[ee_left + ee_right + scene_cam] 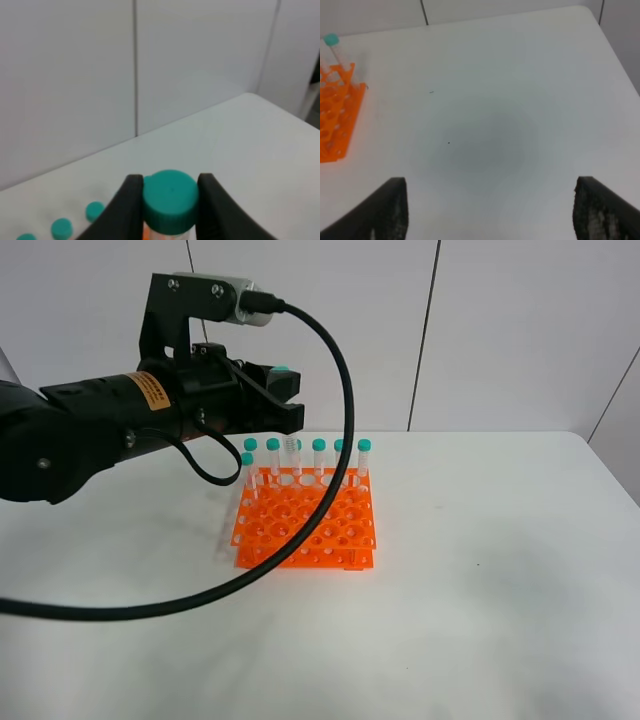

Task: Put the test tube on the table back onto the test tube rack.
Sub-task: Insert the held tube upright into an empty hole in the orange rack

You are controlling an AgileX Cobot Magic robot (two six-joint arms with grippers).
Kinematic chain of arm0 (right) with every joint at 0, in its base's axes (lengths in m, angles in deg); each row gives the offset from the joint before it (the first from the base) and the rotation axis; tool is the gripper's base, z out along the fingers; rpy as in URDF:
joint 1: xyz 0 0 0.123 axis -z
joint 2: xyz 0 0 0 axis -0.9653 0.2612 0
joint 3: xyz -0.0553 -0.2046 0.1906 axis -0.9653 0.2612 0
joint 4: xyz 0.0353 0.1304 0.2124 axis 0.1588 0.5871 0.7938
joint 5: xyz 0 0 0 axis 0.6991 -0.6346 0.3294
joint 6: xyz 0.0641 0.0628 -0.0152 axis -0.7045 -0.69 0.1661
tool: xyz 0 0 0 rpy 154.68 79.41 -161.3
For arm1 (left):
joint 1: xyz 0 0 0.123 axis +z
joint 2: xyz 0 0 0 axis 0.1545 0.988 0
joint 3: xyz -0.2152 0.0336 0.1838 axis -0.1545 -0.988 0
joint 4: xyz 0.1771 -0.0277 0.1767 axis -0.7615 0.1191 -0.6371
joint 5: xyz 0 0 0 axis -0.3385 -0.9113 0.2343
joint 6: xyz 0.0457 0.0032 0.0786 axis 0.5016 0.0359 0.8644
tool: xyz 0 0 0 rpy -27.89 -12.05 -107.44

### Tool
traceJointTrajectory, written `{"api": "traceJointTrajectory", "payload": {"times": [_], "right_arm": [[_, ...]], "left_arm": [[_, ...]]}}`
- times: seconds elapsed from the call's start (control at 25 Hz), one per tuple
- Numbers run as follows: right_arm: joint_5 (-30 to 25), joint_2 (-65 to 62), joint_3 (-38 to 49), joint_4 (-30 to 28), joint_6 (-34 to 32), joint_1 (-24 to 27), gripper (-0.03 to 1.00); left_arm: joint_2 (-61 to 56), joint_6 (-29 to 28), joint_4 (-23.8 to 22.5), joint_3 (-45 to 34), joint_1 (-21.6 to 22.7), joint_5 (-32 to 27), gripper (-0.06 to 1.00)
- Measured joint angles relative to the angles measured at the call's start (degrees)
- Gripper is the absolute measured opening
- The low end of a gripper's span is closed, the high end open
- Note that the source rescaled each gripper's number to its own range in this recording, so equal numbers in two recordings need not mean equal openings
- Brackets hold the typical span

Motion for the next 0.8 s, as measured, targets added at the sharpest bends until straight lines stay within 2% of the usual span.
{"api": "traceJointTrajectory", "payload": {"times": [0.12, 0.32, 0.8], "right_arm": [[0.0, 0.0, 0.0, 0.0, 0.0, 0.0, 1.0], [0.0, 0.0, 0.0, 0.0, 0.0, 0.0, 1.0], [0.0, 0.0, 0.0, 0.0, 0.0, 0.0, 1.0]], "left_arm": [[3.7, -1.2, 0.0, 0.0, 1.6, 3.6, 0.0], [8.7, -1.8, 0.2, 0.0, 1.9, 13.7, 0.0], [17.0, -1.8, 2.5, -0.1, 7.1, 21.1, 0.0]]}}
